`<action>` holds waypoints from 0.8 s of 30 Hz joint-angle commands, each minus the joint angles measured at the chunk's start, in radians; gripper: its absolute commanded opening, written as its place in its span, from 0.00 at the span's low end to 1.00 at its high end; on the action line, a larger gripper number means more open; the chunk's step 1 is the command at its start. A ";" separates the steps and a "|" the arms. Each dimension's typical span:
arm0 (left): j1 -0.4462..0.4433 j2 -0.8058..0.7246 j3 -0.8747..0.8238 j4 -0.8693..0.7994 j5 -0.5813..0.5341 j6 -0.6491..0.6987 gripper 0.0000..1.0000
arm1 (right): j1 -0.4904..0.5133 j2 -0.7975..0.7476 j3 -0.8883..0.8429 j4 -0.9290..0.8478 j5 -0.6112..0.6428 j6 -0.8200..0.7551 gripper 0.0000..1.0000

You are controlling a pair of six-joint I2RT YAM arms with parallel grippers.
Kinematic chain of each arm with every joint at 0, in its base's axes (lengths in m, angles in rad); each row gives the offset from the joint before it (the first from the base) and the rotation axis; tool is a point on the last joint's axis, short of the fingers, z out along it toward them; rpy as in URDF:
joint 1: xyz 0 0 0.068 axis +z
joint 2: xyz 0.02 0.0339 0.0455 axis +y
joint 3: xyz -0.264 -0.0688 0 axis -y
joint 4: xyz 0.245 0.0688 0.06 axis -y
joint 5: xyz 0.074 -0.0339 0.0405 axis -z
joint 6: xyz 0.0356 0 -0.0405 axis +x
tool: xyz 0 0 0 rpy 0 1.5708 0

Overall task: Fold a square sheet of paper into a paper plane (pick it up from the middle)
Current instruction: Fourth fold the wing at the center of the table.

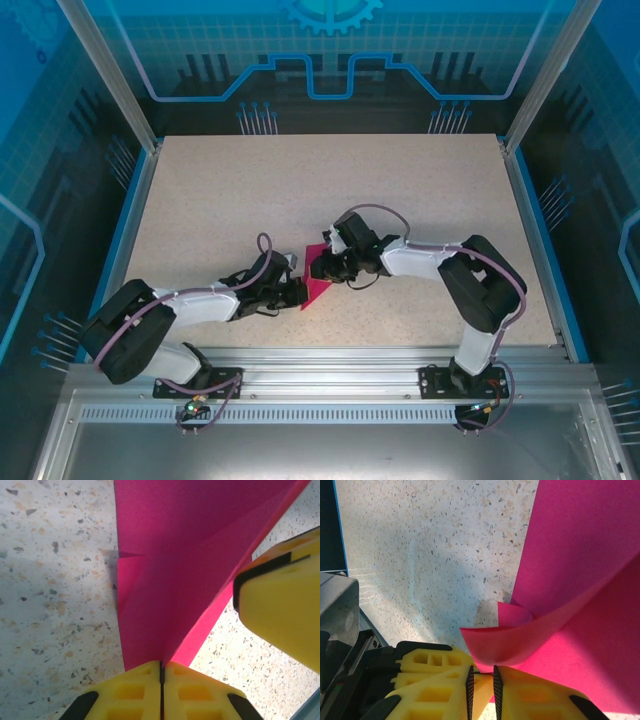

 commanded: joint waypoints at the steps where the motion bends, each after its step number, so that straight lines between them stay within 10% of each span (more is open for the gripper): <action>1: 0.012 0.006 -0.013 0.013 0.040 -0.005 0.10 | 0.007 0.042 0.055 0.021 -0.032 0.004 0.20; 11: 0.012 -0.018 -0.025 -0.015 0.034 -0.009 0.25 | 0.006 0.073 0.082 -0.027 -0.011 -0.013 0.20; 24: 0.011 -0.022 -0.021 -0.039 0.065 0.025 0.20 | 0.006 0.071 0.090 -0.037 -0.014 -0.016 0.20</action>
